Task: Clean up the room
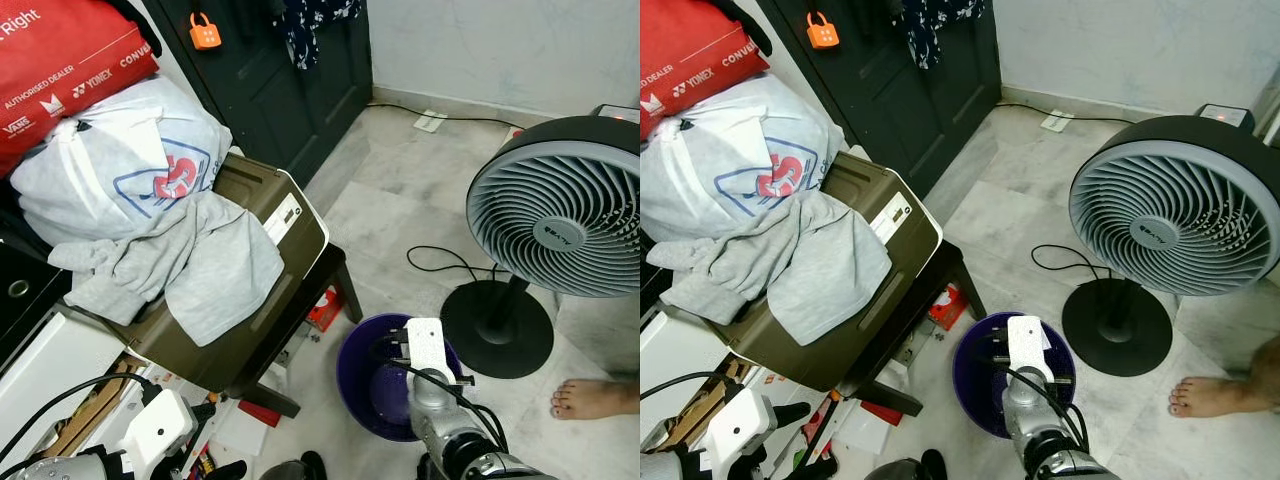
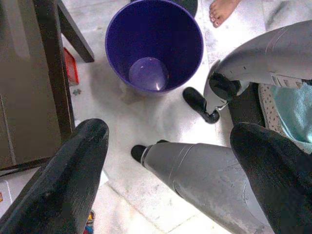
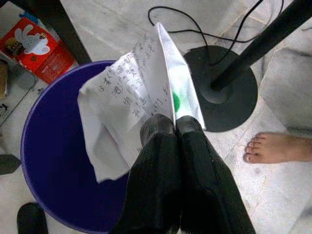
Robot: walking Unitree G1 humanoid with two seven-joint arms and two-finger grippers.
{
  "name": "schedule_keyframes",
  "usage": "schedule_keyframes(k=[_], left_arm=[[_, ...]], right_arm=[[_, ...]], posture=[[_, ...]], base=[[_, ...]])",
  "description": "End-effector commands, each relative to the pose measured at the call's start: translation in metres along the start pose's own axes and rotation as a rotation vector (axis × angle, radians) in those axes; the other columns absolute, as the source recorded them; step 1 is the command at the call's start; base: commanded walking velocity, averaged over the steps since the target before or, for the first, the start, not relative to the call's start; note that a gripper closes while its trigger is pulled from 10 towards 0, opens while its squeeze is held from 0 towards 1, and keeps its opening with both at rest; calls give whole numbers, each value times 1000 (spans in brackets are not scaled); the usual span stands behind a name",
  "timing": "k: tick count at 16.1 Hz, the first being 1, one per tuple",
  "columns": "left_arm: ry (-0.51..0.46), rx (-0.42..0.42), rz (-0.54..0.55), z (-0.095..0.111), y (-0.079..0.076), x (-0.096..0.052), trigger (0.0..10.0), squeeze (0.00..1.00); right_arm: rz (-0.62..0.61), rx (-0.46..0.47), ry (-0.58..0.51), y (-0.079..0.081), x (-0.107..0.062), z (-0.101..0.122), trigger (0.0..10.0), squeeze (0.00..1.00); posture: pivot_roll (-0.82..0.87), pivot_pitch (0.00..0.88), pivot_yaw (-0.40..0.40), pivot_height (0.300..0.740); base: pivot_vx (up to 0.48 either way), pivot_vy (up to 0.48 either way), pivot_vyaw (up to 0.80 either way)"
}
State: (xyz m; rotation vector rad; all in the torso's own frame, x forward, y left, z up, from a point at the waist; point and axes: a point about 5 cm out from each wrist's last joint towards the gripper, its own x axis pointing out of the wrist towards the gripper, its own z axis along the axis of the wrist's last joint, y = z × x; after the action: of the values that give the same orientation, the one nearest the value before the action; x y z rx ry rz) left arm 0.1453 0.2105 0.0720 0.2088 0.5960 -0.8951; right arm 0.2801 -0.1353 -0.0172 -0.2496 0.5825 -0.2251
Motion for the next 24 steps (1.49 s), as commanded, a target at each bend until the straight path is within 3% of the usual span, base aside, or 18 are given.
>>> schedule_keyframes(k=[1, 2, 3, 12, 13, 14, 15, 16, 17, 18, 24], left_arm=[[28, -16, 16, -6, 1, -4, 10000, 0], [28, -17, 17, -6, 1, -4, 10000, 0], [29, -18, 17, -6, 1, -4, 10000, 0], [28, -21, 31, -6, 2, -4, 10000, 0], [28, -21, 31, -7, 2, -4, 10000, 0], [30, -20, 30, -7, 2, -4, 10000, 0], [31, -20, 29, -7, 2, -4, 10000, 0], [32, -21, 30, -8, 2, -5, 10000, 0], [32, -21, 30, -7, 2, -4, 10000, 0], [31, -19, 29, -7, 2, -4, 10000, 0], [33, -17, 28, -8, 1, -3, 10000, 0]], right_arm=[[26, 4, 13, 7, -3, -4, 10000, 0], [33, 28, 15, 6, -3, -5, 10000, 0], [30, 40, 16, 5, -3, -5, 10000, 1000], [29, 46, -1, 3, -2, -3, 10000, 1000], [41, 59, -1, 4, -2, -3, 10000, 0], [52, 58, -10, 5, -2, -1, 10000, 0], [68, 83, -55, 7, -2, 6, 10000, 992], [68, 79, -60, 8, -2, 7, 10000, 1000], [72, 93, -57, 9, -3, 8, 6000, 1000], [80, 111, -65, 11, -3, 8, 0, 0], [52, 127, -39, 5, -2, 3, 0, 0]], posture=[[85, 237, 235, 740], [85, 243, 235, 740], [85, 243, 235, 740], [86, 248, 235, 740], [86, 248, 235, 740], [86, 248, 235, 740], [88, 248, 237, 740], [88, 248, 237, 740], [87, 247, 237, 740], [87, 247, 237, 740], [84, 239, 234, 740]], base=[[0, 0, 0], [0, 0, 0], [0, 0, 0], [0, 0, 0], [0, 0, 0], [0, 0, 0], [0, 0, 0], [0, 0, 0], [0, 0, 0], [0, 0, 0], [0, 0, 0]])
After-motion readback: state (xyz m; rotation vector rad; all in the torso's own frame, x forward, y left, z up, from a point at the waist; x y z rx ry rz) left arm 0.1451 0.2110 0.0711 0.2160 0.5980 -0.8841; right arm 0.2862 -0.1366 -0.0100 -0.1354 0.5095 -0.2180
